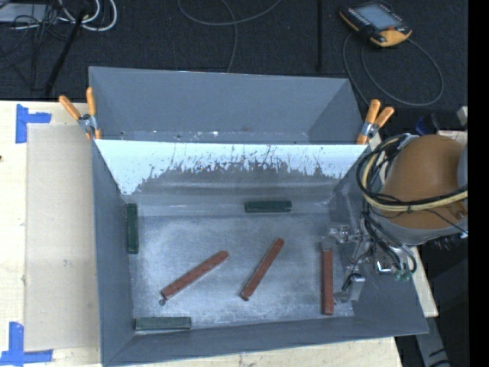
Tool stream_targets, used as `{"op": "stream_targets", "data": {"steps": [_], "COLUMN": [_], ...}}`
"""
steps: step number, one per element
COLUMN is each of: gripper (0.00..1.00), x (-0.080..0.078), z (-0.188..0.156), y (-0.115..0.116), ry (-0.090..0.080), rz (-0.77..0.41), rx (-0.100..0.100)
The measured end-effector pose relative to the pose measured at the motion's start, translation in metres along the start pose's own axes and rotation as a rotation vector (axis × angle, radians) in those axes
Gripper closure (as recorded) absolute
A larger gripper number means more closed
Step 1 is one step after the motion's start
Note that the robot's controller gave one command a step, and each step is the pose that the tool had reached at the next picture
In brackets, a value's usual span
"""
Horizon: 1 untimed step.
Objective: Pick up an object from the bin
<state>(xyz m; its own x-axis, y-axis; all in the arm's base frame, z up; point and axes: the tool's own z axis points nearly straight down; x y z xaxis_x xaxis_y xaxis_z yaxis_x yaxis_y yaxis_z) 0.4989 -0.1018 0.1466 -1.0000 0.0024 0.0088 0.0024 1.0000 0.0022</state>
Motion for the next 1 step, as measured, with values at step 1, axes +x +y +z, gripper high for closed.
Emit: {"op": "stream_targets", "data": {"steps": [1], "gripper": [0.00], "x": [-0.0019], "z": [-0.0041], "y": [0.0001], "ry": [-0.008], "rz": [-0.004], "rx": [0.002]}}
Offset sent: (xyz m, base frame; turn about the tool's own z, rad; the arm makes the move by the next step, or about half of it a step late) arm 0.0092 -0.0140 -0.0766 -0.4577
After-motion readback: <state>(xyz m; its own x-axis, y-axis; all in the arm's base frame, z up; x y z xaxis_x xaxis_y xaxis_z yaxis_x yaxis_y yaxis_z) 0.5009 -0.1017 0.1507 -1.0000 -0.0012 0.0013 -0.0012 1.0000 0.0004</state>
